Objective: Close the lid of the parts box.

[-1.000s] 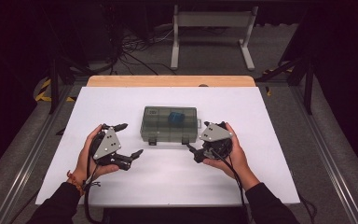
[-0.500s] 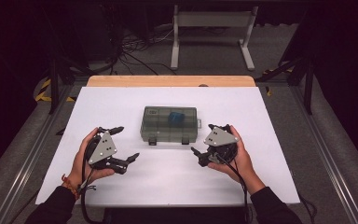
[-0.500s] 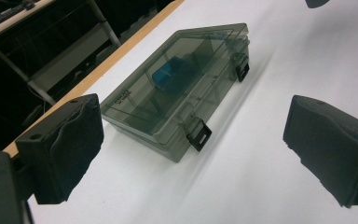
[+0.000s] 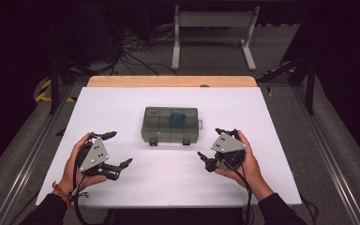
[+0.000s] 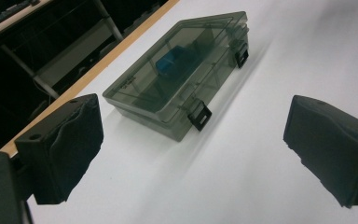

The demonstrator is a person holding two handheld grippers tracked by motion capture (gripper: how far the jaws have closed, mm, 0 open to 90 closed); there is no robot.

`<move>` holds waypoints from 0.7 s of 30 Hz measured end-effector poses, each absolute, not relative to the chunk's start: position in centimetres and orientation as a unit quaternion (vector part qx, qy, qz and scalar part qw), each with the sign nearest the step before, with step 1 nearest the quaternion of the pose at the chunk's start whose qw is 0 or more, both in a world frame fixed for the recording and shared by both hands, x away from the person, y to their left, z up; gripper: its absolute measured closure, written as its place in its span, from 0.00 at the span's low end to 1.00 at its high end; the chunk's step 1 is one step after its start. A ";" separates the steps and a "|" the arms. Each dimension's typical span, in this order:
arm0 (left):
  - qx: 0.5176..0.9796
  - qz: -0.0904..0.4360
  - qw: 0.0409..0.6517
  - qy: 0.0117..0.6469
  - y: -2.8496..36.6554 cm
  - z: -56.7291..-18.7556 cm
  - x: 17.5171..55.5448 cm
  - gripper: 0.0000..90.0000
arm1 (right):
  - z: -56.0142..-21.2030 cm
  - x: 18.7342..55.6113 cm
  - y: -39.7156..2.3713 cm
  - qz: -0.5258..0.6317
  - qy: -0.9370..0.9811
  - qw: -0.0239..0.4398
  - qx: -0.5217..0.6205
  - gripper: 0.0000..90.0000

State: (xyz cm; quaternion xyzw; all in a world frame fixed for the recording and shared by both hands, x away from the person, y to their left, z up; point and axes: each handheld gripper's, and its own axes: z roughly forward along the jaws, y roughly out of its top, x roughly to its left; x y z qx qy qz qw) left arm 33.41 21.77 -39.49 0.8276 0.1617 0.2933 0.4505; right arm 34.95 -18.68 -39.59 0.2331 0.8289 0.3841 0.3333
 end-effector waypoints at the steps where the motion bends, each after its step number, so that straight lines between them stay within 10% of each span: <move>1: 0.828 0.293 0.451 0.162 21.8 -39.5 33.4 0.06 | -39.6 34.9 -18.8 0.385 0.828 0.334 0.233 0.07; 21: 0.836 0.288 0.429 0.182 23.8 -41.1 31.6 0.06 | -40.7 32.7 -22.9 0.380 0.819 0.335 0.271 0.06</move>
